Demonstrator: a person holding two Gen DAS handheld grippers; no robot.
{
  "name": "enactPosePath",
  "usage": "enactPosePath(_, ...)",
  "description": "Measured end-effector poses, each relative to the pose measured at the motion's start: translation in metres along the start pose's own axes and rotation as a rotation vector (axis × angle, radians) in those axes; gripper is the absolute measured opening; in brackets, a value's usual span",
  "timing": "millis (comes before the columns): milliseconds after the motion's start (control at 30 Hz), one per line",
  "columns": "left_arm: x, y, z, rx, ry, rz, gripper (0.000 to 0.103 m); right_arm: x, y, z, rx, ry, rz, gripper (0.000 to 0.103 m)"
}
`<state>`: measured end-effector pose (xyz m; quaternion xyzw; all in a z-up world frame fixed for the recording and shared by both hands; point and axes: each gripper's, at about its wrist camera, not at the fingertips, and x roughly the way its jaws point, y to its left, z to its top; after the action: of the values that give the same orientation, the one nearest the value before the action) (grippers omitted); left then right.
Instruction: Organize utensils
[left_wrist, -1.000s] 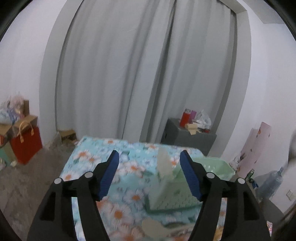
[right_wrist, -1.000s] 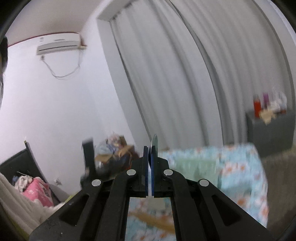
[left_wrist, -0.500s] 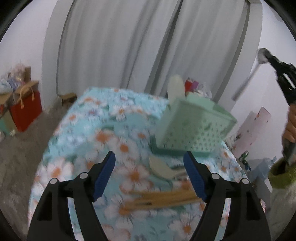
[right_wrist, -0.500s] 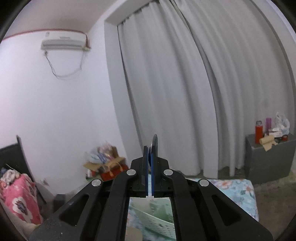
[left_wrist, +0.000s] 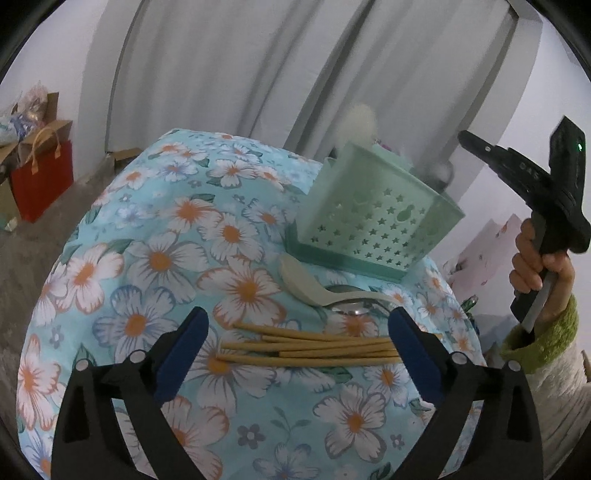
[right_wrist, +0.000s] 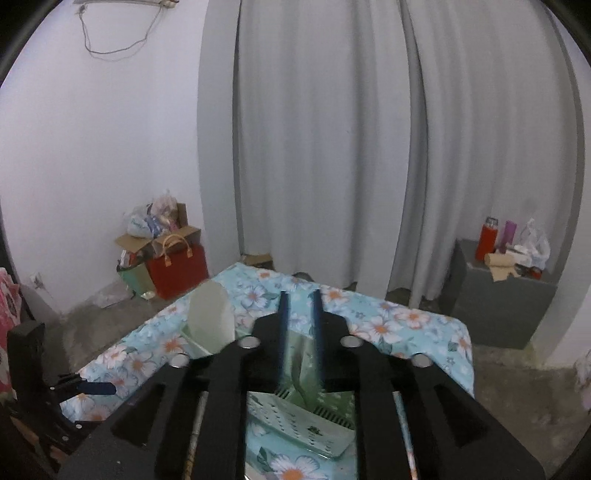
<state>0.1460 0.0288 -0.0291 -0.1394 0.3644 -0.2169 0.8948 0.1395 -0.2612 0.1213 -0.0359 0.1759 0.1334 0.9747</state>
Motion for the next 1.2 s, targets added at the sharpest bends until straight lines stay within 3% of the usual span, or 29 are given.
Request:
enactPosePath(300, 0.0, 0.005, 0.003, -0.032, 0.01, 0.011, 0.097, -0.029, -0.017, 0.001, 0.097, -0.099, -0.013, 0.038)
enactPosePath(467, 0.004, 0.008, 0.002, -0.042, 0.033, 0.015, 0.097, -0.046, -0.011, -0.013, 0.138, -0.084, -0.01, 0.043)
enactPosePath(667, 0.007, 0.009, 0.002, -0.04, 0.042, 0.029, 0.097, -0.045, 0.014, -0.048, 0.174, 0.051, 0.03, 0.057)
enactPosePath(800, 0.006, 0.01, 0.002, -0.049, 0.036, 0.016, 0.097, -0.034, 0.035, -0.085, 0.173, 0.201, 0.031, 0.069)
enactPosePath(1033, 0.004, 0.009, 0.002, -0.053, 0.02, 0.032, 0.097, -0.022, 0.079, -0.147, 0.125, 0.436, 0.0, 0.079)
enactPosePath(1200, 0.004, 0.009, 0.001, -0.049, 0.023, 0.034, 0.097, -0.012, 0.093, -0.175, 0.093, 0.52, -0.075, 0.085)
